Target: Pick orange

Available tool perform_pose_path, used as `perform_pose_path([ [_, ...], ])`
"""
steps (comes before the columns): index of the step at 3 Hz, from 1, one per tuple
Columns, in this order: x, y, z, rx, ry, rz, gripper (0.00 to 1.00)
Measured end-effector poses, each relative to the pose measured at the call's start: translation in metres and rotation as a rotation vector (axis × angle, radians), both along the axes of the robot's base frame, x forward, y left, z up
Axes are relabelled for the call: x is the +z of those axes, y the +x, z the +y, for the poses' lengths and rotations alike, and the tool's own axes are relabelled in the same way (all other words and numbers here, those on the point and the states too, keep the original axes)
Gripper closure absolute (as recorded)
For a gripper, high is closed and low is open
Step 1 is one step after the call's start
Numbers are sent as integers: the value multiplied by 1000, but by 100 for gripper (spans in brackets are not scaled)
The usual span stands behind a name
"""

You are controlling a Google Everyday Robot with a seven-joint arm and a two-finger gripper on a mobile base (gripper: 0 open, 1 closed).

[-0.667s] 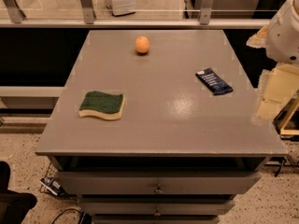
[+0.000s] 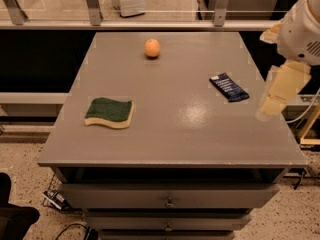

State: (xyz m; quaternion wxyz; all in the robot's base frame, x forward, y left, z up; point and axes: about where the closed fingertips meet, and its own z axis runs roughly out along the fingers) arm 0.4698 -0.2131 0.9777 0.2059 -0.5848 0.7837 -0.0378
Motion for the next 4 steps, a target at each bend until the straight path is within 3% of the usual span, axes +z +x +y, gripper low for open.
perform_pose_path([
  [2, -31, 93, 20, -144, 299, -137, 0],
  [4, -34, 174, 60, -216, 726, -289, 0],
])
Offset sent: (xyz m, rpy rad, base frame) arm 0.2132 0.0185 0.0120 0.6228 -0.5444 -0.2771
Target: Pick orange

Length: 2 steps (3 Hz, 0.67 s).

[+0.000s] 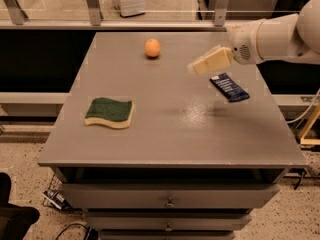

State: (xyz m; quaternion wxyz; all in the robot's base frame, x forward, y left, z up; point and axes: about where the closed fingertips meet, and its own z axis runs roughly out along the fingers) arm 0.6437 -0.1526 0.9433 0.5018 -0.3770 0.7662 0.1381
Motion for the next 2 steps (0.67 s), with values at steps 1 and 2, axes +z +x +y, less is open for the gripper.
perform_pose_path([
  [1, 27, 39, 5, -46, 134, -108, 0],
  [2, 27, 39, 6, -45, 134, -107, 0],
])
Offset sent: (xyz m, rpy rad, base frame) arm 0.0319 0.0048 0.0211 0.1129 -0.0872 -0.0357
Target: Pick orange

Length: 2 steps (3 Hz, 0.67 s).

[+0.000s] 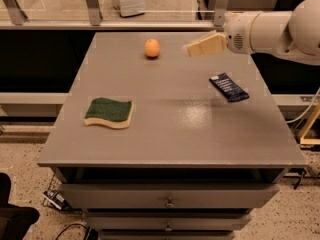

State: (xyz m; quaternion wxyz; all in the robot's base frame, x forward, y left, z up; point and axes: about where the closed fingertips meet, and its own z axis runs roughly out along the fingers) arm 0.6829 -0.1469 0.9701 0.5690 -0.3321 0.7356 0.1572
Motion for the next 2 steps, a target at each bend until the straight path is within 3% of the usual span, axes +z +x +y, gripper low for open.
perform_pose_path([
  [1, -9, 16, 18, 4, 8, -2, 0],
  [2, -26, 55, 61, 44, 103, -21, 0],
])
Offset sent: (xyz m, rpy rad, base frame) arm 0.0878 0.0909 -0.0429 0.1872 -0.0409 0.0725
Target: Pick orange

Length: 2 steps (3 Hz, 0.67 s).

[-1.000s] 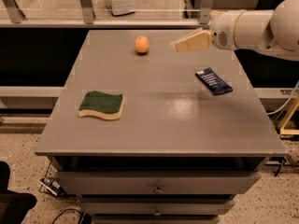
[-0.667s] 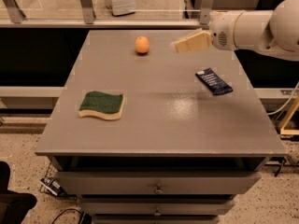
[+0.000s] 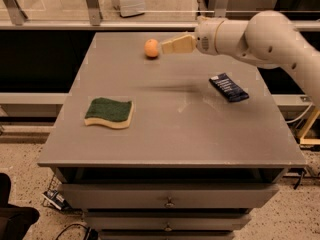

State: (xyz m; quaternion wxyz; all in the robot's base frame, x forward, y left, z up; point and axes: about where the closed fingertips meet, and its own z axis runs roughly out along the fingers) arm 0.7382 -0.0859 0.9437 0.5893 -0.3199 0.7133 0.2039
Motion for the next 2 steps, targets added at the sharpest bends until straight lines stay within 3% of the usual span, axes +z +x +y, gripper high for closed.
perform_pose_path([
  [1, -15, 28, 23, 26, 67, 5, 0],
  [2, -29, 52, 42, 34, 51, 36, 0],
])
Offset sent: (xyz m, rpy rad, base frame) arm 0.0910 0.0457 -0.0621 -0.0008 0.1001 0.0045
